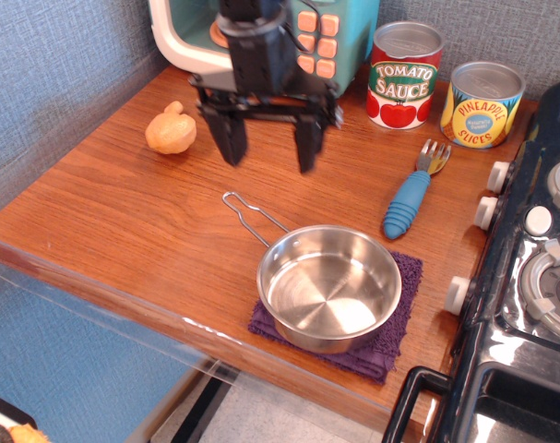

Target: Put chicken into pot

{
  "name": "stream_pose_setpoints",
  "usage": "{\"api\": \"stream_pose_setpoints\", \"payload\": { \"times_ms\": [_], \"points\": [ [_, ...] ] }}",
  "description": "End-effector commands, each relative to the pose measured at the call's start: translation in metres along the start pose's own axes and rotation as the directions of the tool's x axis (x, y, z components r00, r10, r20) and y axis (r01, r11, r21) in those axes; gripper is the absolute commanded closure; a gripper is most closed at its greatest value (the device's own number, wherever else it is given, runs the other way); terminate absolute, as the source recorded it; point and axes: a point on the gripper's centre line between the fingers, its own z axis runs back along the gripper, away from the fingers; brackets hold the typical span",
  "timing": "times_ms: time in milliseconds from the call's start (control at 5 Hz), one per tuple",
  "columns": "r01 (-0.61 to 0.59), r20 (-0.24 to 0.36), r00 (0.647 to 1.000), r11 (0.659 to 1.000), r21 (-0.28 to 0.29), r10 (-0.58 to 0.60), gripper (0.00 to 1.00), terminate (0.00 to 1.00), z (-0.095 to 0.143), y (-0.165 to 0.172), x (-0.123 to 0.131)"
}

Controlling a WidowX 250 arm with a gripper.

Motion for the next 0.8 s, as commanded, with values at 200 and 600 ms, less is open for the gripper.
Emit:
{"api": "stream_pose_setpoints", "payload": {
  "times_ms": [200, 600],
  "points": [
    [-0.284, 0.105, 0.955, 0.956, 0.067, 0.277, 0.00, 0.00, 0.004, 0.098, 0.090],
    [-0.344, 0.096, 0.938, 0.931, 0.122, 0.334, 0.00, 0.00, -0.013, 0.126, 0.109]
  ]
}}
